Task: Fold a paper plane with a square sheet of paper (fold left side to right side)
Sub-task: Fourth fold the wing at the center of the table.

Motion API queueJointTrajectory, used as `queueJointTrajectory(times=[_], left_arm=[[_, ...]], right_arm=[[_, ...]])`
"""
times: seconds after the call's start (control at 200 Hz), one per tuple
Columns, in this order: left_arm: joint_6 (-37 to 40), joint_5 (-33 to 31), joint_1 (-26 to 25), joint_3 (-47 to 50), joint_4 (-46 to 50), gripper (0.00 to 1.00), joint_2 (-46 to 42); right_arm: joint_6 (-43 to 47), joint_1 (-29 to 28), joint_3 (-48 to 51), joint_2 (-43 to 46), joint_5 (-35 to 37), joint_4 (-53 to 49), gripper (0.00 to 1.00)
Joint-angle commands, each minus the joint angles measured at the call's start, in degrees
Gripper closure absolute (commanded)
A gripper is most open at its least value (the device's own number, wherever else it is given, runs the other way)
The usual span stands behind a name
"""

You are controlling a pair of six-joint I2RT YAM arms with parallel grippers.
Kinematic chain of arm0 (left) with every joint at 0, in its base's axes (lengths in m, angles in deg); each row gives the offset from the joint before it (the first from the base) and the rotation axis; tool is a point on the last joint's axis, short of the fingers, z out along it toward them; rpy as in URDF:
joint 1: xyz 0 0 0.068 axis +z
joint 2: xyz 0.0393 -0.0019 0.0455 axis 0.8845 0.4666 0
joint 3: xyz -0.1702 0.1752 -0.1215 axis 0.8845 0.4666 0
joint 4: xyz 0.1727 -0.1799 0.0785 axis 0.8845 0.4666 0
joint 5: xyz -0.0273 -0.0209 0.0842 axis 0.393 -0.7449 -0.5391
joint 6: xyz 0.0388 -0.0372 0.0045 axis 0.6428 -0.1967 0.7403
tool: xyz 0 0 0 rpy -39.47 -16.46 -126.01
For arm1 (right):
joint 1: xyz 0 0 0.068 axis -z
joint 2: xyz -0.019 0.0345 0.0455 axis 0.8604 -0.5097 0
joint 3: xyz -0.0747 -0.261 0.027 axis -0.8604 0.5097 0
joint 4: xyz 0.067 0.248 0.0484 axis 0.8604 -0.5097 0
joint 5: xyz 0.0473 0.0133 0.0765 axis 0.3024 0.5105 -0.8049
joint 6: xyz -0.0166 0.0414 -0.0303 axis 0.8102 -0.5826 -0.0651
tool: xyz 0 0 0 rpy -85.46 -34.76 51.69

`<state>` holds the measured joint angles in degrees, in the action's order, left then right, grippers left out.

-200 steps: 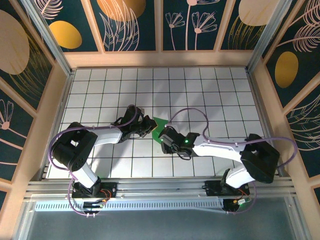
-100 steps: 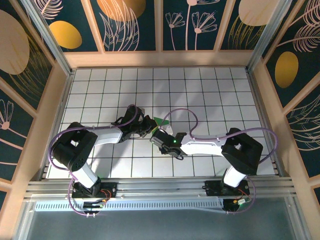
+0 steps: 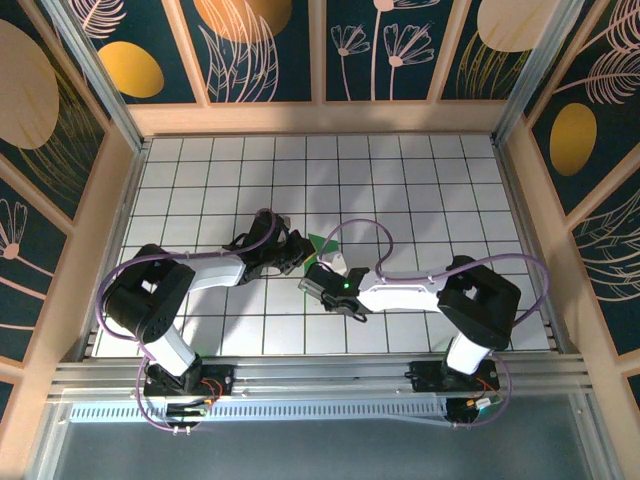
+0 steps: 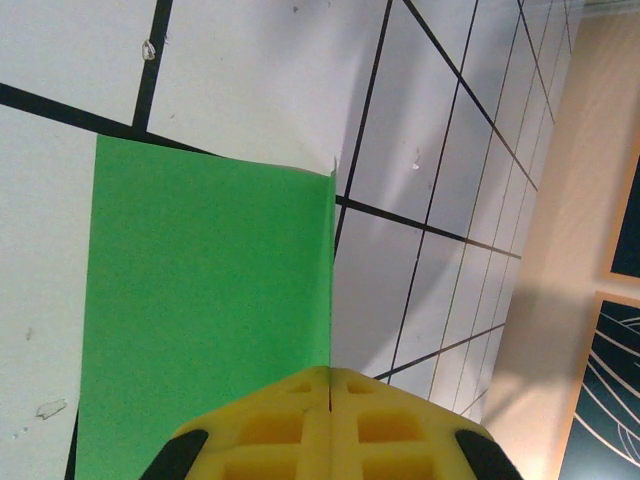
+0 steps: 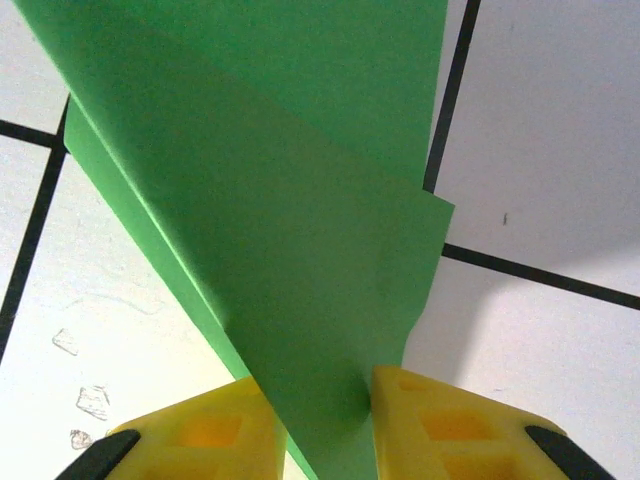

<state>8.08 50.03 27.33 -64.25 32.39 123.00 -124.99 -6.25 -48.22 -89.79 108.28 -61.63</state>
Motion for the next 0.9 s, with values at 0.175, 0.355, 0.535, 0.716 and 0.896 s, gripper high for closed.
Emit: queueJointTrajectory(times=[0.175,0.355,0.535,0.716,0.896], left_arm=[[-1.2,-0.6,-0.2,-1.3,2.1,1.00,0.2],[-1.2,-0.6,-0.2,-1.2,2.1,1.00,0.3],[-1.2,-0.6,-0.2,-0.9,2.0,1.00,0.4],[-1.0,-0.6,-0.2,-1.0,2.2,1.00,0.3],[1.4,-1.6,-0.2,-2.0,5.4,0.79,-0.8]], right_arm=[[0.0,-1.6,-2.1,-1.2,3.7,-2.3,0.74],[-0.3,-2.3,-2.3,-1.4,4.3,-2.9,0.74],[-0.4,-2.4,-2.2,-1.8,4.4,-2.9,0.77],[-0.6,-2.3,-2.2,-2.4,4.4,-3.1,0.87],[-0.4,-2.4,-2.0,-2.7,4.2,-3.0,0.98]])
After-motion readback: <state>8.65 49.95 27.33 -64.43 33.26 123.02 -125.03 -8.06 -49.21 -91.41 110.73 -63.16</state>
